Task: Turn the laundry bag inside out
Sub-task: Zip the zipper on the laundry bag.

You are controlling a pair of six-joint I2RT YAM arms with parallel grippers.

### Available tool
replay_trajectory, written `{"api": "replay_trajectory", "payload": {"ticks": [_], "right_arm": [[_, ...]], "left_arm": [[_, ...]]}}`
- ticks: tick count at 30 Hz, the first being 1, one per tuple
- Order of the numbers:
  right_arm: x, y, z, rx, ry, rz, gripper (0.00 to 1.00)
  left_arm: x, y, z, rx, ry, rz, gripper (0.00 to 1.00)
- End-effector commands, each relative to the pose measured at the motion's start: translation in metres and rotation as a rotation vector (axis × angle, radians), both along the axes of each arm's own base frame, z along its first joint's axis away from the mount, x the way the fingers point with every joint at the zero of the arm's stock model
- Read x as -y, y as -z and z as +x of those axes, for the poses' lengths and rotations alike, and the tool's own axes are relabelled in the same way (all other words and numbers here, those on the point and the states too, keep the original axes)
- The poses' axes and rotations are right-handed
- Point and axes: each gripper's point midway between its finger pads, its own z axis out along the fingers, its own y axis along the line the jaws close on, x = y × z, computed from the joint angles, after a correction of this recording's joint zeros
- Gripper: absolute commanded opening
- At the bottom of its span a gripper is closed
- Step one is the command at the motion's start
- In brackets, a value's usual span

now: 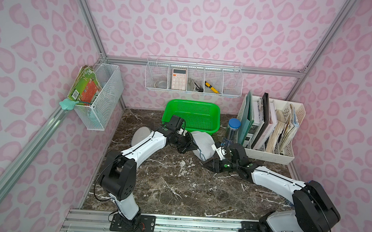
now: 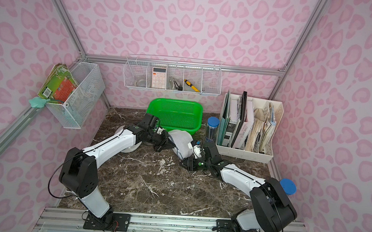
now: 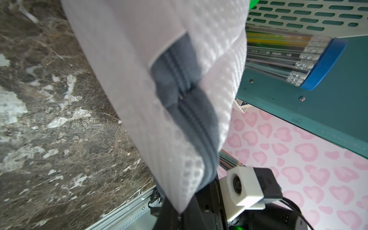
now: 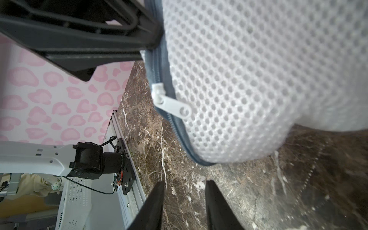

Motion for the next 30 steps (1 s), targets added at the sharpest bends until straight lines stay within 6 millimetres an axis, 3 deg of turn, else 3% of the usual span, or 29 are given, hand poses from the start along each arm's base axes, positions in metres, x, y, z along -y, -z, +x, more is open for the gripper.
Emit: {"api": "replay_trajectory", "payload": {"ticks": [1,12,23,30], "right_arm": [[-0.001,-0.008,0.000,-0.015,0.002,0.030,0.39],[0.003,-0.037,0.020,-0.060,0.049,0.197,0.39],[0.005,-0.033,0.030,-0.084,0.062,0.229,0.37],[0.003,-0.042,0.028,-0.088,0.043,0.277,0.30]], "left_arm": [[0.004,-0.006,0.005,0.034,0.007,-0.020,0.00],[0.015,-0.011,-0.006,0.080,0.092,-0.037,0.00],[0.029,-0.011,-0.018,0.102,0.179,-0.060,0.00],[0.031,-0.007,-0.019,0.094,0.192,-0.055,0.00]]}}
